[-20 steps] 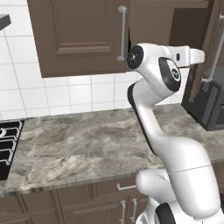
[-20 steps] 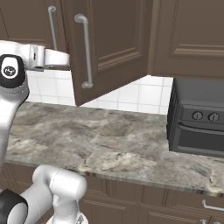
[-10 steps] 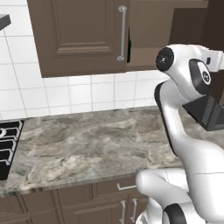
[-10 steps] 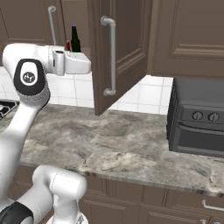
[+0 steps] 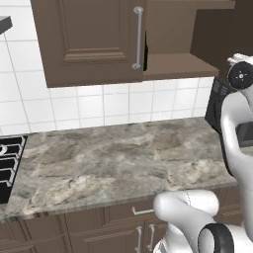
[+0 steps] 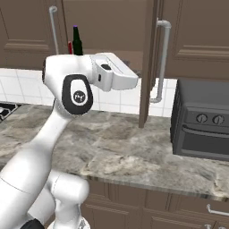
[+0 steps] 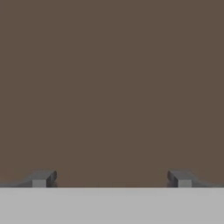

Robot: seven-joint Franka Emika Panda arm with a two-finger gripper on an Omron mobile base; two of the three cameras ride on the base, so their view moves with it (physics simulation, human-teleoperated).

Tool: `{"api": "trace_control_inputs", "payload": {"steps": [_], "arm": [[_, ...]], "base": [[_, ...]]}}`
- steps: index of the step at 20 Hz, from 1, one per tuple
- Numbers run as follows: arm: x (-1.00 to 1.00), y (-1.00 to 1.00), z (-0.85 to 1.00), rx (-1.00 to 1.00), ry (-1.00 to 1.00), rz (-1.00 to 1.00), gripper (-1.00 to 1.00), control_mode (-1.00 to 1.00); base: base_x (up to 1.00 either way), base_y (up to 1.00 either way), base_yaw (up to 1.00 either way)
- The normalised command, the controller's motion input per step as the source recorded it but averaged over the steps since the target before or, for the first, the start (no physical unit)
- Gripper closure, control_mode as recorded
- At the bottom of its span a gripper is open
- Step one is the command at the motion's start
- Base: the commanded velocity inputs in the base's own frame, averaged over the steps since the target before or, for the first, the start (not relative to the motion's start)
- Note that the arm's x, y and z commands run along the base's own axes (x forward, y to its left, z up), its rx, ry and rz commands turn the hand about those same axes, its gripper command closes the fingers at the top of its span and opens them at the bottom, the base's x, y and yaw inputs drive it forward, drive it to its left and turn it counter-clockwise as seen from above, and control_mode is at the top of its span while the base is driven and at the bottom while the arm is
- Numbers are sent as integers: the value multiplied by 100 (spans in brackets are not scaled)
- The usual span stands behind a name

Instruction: Open the cabinet directly in front. Then move the beer and the mug to the dining counter with the candle on it.

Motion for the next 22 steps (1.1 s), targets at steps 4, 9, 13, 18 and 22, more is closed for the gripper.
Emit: {"api": "trace_control_inputs", "payload": {"steps": [4, 9, 13, 18, 22], "arm": [[0, -6, 0, 0, 0, 3, -100, -100], [-41, 51, 0, 0, 0, 11, -100, -100], [-76, 100, 0, -5, 0, 35, -100, -100], [-53, 100, 0, -2, 6, 51, -100, -100], [-18, 100, 0, 0, 12, 65, -100, -100]], "base": [[0, 0, 0], [0, 0, 0], [0, 0, 0], [0, 0, 0], [0, 0, 0]]}}
